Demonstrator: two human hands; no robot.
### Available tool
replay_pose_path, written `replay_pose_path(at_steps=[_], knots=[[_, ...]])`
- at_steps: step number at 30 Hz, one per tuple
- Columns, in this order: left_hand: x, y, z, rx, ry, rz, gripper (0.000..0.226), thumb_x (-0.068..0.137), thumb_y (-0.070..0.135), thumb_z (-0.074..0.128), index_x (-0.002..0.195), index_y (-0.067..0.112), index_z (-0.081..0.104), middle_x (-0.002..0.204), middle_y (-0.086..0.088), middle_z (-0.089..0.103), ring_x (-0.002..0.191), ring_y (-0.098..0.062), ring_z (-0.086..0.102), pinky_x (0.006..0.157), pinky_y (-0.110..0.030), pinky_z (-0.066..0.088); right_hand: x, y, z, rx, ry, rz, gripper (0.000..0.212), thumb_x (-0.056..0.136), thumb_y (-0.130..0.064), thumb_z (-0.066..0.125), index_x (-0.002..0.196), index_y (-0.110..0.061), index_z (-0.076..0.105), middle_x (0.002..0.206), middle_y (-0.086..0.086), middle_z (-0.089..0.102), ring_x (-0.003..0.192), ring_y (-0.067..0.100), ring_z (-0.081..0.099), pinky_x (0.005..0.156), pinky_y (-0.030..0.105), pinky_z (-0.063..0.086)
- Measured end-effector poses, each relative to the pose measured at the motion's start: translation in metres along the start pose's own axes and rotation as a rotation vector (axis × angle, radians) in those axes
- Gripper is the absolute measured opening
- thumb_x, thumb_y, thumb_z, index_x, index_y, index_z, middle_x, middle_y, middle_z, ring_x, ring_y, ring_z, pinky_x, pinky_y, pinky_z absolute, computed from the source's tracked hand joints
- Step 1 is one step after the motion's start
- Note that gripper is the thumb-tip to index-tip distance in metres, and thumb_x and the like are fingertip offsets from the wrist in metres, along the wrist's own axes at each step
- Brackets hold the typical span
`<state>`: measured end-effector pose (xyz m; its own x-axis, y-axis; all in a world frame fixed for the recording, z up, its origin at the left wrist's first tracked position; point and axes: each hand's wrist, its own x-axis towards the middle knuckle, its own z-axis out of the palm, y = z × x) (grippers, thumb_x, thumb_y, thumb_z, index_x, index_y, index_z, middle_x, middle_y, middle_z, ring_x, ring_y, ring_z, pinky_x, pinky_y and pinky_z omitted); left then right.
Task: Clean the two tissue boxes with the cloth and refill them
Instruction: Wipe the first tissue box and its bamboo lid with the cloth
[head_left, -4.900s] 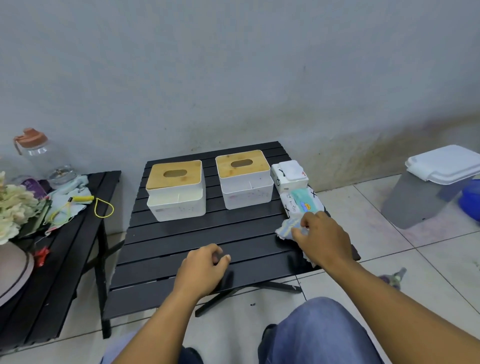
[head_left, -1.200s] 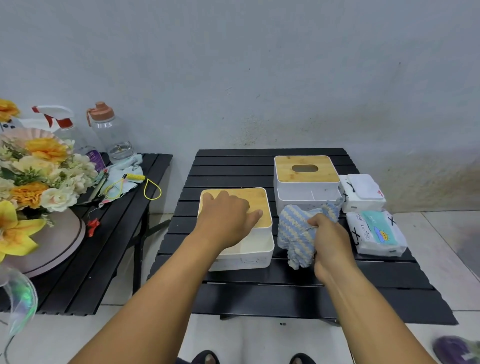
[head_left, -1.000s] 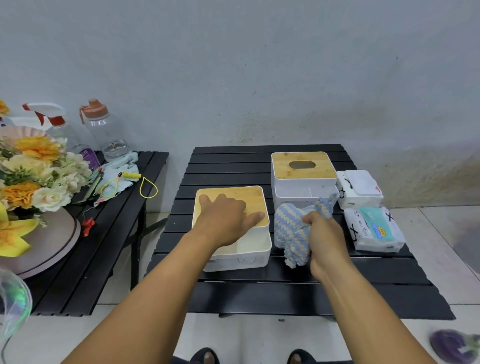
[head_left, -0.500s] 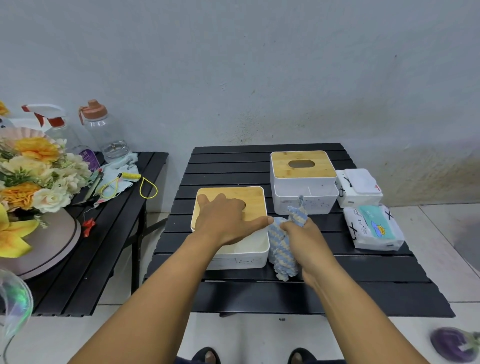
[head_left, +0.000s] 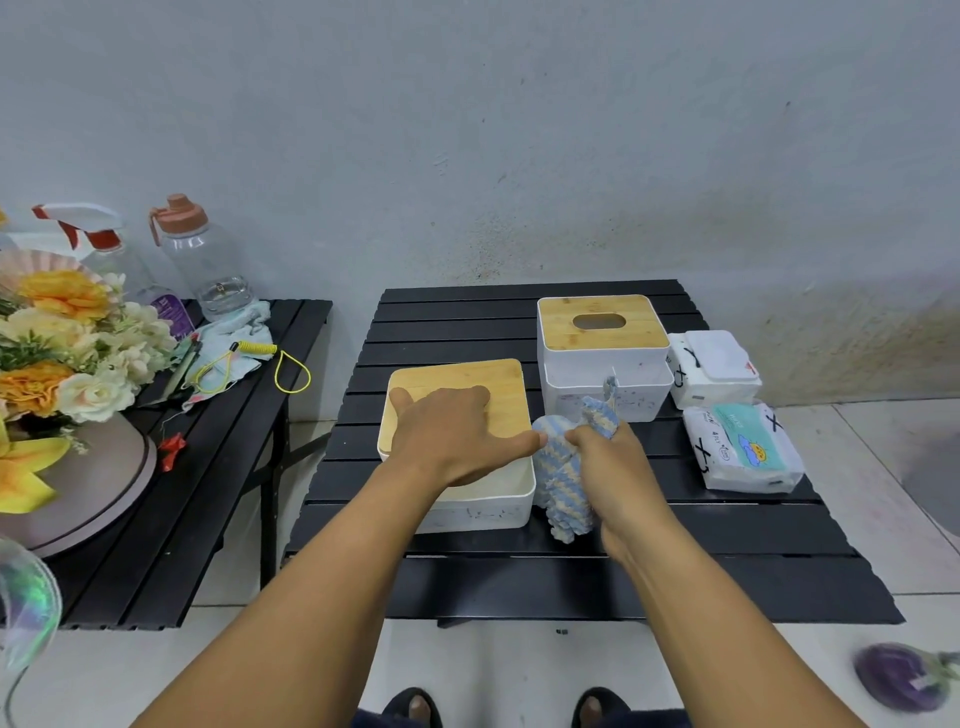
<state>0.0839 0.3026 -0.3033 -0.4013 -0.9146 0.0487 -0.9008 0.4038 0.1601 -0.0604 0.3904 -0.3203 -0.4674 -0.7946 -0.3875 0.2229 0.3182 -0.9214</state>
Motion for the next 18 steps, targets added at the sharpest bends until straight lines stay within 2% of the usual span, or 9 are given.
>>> replay_pose_path(at_steps=[4,9,13,15,18], knots=[[0.0,0.002,-0.006,-0.034,0.037,0.001,0.072,0.084,0.087,0.036,0.072,0.019,0.054,0.069,0.006,0.057,0.073,-0.015,0.054,0.107,-0.06,0.025,-0.001,-0.006,0.0,-0.003,0.016,0.003,0.032,0.095,-0.02,0.052,0.127,-0.022,0.053,0.112,0.007,0.07,0.094,0.025,0.071,0.067,0.033,0.055],[-0.002,0.003,-0.011,-0.023,0.049,0.012,0.079,0.08,0.095,0.03,0.075,0.019,0.052,0.073,0.005,0.059,0.074,-0.016,0.054,0.101,-0.058,0.024,0.001,-0.022,0.004,-0.068,0.013,-0.023,0.032,0.093,-0.023,0.051,0.125,-0.019,0.051,0.109,0.011,0.069,0.094,0.028,0.07,0.071,0.037,0.056],[-0.004,0.005,-0.024,-0.033,0.084,0.053,0.077,0.081,0.094,0.03,0.081,0.02,0.052,0.077,0.007,0.056,0.077,-0.017,0.052,0.094,-0.052,0.029,-0.002,-0.042,0.009,-0.092,0.043,-0.083,0.028,0.094,-0.025,0.051,0.12,-0.015,0.055,0.103,0.009,0.069,0.09,0.027,0.068,0.071,0.036,0.054],[-0.006,0.005,-0.035,-0.136,0.159,0.077,0.075,0.085,0.091,0.028,0.077,0.019,0.051,0.075,0.006,0.056,0.075,-0.017,0.053,0.087,-0.048,0.034,-0.005,-0.051,0.009,-0.081,0.066,-0.118,0.016,0.096,-0.026,0.05,0.1,-0.015,0.061,0.088,0.006,0.068,0.077,0.022,0.065,0.063,0.03,0.048],[-0.01,0.002,-0.053,-0.526,0.256,0.046,0.079,0.083,0.092,0.022,0.076,0.021,0.056,0.068,0.004,0.054,0.071,-0.019,0.055,0.071,-0.041,0.039,-0.015,-0.062,0.005,-0.034,0.088,-0.153,0.021,0.099,-0.026,0.048,0.081,-0.019,0.057,0.074,0.002,0.06,0.067,0.018,0.059,0.055,0.026,0.041]])
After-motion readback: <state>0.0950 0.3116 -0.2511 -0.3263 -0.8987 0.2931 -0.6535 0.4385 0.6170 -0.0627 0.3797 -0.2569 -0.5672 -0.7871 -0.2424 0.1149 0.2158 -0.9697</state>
